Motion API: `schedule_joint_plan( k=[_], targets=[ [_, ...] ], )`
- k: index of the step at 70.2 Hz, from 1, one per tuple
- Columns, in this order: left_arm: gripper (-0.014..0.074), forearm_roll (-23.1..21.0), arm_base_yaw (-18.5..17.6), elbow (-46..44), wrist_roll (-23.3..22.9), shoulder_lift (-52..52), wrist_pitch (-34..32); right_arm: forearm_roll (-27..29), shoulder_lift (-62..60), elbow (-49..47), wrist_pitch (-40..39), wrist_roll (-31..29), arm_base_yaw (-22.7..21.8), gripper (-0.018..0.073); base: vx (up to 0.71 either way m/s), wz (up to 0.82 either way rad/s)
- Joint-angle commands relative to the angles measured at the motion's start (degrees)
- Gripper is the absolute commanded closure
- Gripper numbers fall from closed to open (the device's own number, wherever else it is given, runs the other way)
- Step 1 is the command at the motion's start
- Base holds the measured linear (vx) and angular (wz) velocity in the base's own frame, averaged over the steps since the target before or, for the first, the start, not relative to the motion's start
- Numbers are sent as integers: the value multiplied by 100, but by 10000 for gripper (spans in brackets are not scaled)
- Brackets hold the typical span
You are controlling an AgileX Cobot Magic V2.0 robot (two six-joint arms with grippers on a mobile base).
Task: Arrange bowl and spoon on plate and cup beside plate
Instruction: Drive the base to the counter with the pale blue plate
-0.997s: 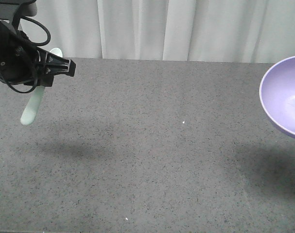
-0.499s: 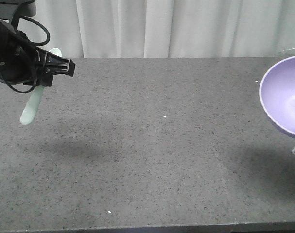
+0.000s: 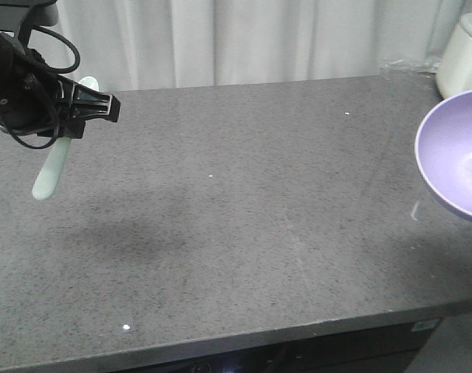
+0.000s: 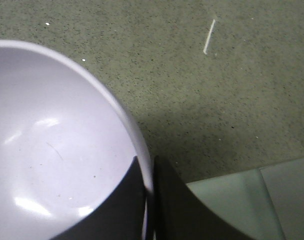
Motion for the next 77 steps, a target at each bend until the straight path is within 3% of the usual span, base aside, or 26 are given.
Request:
schedule_joint_plan(
  k=[1, 77],
  targets=[
    [603, 59, -24, -146, -18, -220, -263, -62, -95, -161, -297, -17, -9, 566, -5, -27],
    [603, 59, -24, -146, -18, -220, -263, -62, -95, -161, -292, -17, -9, 566, -7, -40]
  ],
)
